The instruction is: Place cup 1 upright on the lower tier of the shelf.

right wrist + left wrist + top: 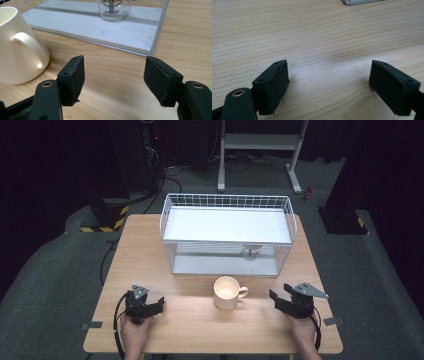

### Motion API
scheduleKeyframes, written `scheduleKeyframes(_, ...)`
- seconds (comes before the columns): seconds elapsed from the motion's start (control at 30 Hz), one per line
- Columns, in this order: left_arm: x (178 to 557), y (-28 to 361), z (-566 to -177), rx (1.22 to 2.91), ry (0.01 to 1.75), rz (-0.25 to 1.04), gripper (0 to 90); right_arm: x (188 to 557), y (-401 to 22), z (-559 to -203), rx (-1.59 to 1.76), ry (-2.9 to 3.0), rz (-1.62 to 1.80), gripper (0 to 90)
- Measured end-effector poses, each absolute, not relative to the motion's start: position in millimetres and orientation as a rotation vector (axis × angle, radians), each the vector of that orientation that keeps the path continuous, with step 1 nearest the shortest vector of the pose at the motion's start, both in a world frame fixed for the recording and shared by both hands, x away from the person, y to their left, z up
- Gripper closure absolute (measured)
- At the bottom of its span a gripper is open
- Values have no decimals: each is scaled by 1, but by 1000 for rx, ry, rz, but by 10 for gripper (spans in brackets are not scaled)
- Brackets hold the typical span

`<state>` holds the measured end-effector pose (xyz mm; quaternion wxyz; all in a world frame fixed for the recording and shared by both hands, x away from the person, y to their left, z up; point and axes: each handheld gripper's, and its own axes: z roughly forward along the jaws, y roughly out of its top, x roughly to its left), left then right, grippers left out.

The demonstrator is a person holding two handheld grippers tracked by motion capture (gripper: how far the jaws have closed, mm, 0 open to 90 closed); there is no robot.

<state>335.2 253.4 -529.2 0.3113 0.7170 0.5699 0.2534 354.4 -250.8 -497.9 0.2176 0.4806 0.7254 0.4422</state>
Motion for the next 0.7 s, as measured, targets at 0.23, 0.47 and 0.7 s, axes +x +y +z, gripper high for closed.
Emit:
scheduleKeyframes(0.23, 335, 253, -529, 1892, 1506, 669, 165, 345, -257, -504, 1326, 2024, 1180, 338)
scheduleKeyframes(0.47, 335, 253, -529, 1892, 1507, 669, 165, 340, -257, -510, 1318, 2051, 1110, 335)
scheduleKeyframes(0.7, 335, 253, -529, 1889, 1508, 669, 164, 339, -256, -521, 1325, 2133, 1045, 328)
